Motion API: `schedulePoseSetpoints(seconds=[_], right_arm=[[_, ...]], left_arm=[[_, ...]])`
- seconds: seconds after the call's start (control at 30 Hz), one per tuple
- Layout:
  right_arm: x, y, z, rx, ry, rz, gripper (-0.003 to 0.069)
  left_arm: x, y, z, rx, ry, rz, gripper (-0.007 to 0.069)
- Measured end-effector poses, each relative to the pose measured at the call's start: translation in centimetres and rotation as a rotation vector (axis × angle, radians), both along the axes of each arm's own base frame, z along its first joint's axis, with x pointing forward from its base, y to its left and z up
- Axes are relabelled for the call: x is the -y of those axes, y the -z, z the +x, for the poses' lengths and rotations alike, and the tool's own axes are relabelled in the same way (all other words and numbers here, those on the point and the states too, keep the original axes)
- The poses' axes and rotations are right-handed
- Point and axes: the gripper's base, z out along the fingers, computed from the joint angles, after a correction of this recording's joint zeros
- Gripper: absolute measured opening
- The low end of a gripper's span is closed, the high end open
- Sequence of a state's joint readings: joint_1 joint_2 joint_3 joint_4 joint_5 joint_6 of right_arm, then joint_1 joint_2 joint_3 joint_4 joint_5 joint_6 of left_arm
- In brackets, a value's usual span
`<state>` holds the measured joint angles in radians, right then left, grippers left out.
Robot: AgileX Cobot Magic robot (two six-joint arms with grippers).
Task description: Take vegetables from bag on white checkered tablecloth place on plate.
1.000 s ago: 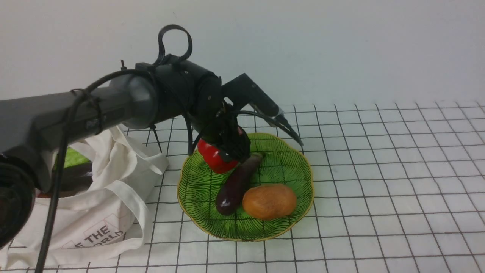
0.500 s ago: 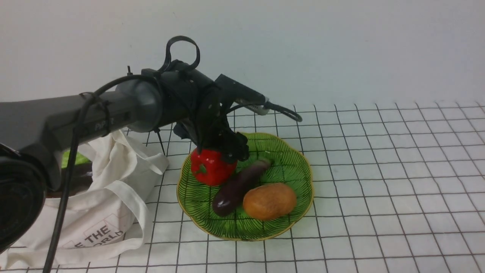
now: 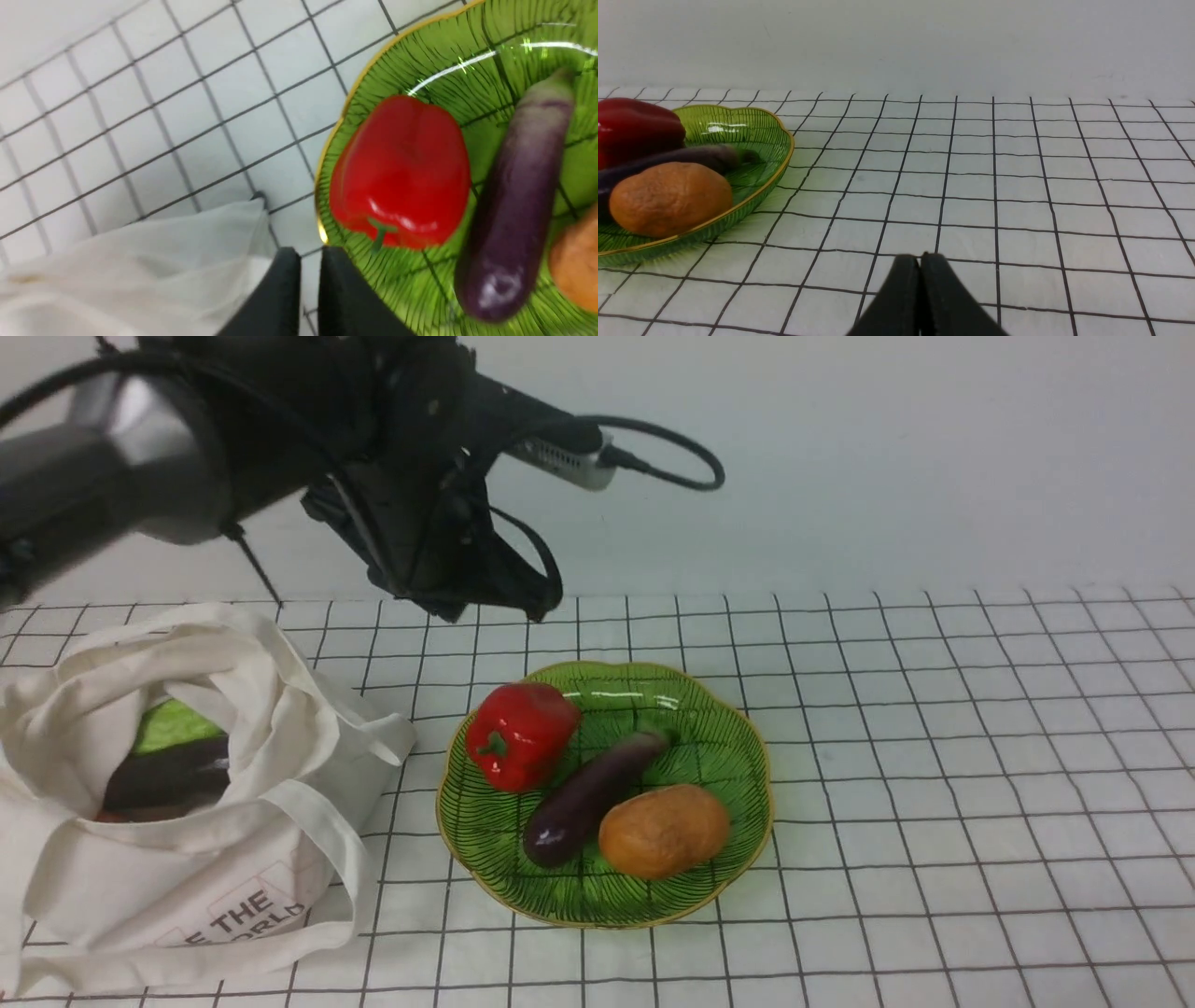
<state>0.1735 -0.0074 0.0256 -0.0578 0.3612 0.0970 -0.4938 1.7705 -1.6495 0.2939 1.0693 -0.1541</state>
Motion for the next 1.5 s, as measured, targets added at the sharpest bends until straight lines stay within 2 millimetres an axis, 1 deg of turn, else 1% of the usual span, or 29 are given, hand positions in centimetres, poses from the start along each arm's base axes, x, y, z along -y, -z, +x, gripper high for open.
schedulePoseSetpoints(seconds=[0.1,0.2,0.23,0.27,0.3,0.37,0.4,0.43,0.47,0.53,0.57,0.6,0.63,0.67,0.73,0.77,0.8,0.83,0.9,0.93,1.0,1.2,1.43,1.5], right_arm=[[0.0,0.0,0.0,0.000,0.000,0.000,-0.0014],[0.0,0.0,0.0,0.000,0.000,0.000,-0.0014],[0.0,0.0,0.0,0.000,0.000,0.000,-0.0014],[0.0,0.0,0.0,0.000,0.000,0.000,-0.0014],[0.0,0.0,0.0,0.000,0.000,0.000,-0.0014],[0.0,0.0,0.0,0.000,0.000,0.000,-0.0014],[0.0,0.0,0.0,0.000,0.000,0.000,-0.0014],[0.0,0.0,0.0,0.000,0.000,0.000,-0.0014],[0.0,0.0,0.0,0.000,0.000,0.000,-0.0014],[0.0,0.0,0.0,0.000,0.000,0.000,-0.0014],[0.0,0.0,0.0,0.000,0.000,0.000,-0.0014],[0.0,0.0,0.0,0.000,0.000,0.000,-0.0014],[0.0,0.0,0.0,0.000,0.000,0.000,-0.0014],[0.0,0.0,0.0,0.000,0.000,0.000,-0.0014],[0.0,0.0,0.0,0.000,0.000,0.000,-0.0014],[0.0,0.0,0.0,0.000,0.000,0.000,-0.0014],[0.0,0.0,0.0,0.000,0.000,0.000,-0.0014],[0.0,0.0,0.0,0.000,0.000,0.000,-0.0014],[0.0,0.0,0.0,0.000,0.000,0.000,-0.0014],[0.0,0.0,0.0,0.000,0.000,0.000,-0.0014],[0.0,0.0,0.0,0.000,0.000,0.000,-0.0014],[0.0,0.0,0.0,0.000,0.000,-0.001,-0.0014],[0.0,0.0,0.0,0.000,0.000,-0.001,-0.0014],[0.0,0.0,0.0,0.000,0.000,-0.001,-0.0014]], left_arm=[[-1.2,-3.7,-2.2,0.061,-0.008,-0.042,-0.0003],[-2.6,-7.3,-5.2,0.143,-0.005,-0.111,-0.0008],[-3.1,-8.3,-6.2,0.165,-0.004,-0.128,-0.0008],[-3.7,-9.3,-7.5,0.194,-0.003,-0.149,-0.0008],[-4.7,-10.8,-9.4,0.237,0.000,-0.181,-0.0008],[-5.4,-11.5,-10.9,0.258,0.003,-0.203,-0.0008],[-6.3,-12.3,-13.0,0.288,0.008,-0.239,-0.0008],[-6.9,-12.6,-14.1,0.308,0.012,-0.259,-0.0008],[-7.7,-13.0,-16.1,0.343,0.024,-0.302,-0.0008],[-8.7,-13.2,-18.4,0.391,0.039,-0.357,-0.0008],[-9.1,-12.8,-19.3,0.397,0.044,-0.373,-0.0008],[-9.3,-12.6,-19.8,0.403,0.046,-0.383,-0.0008],[-9.9,-12.2,-21.5,0.419,0.054,-0.419,-0.0008],[-10.5,-11.0,-22.8,0.413,0.060,-0.447,-0.0008],[-11.0,-10.0,-24.4,0.417,0.068,-0.482,-0.0008],[-11.3,-8.9,-25.1,0.415,0.072,-0.500,-0.0008],[-11.5,-8.3,-25.7,0.423,0.076,-0.508,-0.0008],[-12.1,-7.2,-26.7,0.434,0.085,-0.511,-0.0008],[-12.6,-6.1,-27.8,0.447,0.089,-0.516,-0.0008],[-12.6,-6.1,-27.8,0.447,0.089,-0.517,-0.0008],[-13.3,-5.2,-29.1,0.468,0.092,-0.527,-0.0008],[-14.2,-5.5,-30.7,0.549,0.102,-0.569,-0.0008],[-14.5,-5.6,-30.5,0.605,0.100,-0.529,-0.0008],[-14.6,-5.2,-30.4,0.647,0.106,-0.522,-0.0008]])
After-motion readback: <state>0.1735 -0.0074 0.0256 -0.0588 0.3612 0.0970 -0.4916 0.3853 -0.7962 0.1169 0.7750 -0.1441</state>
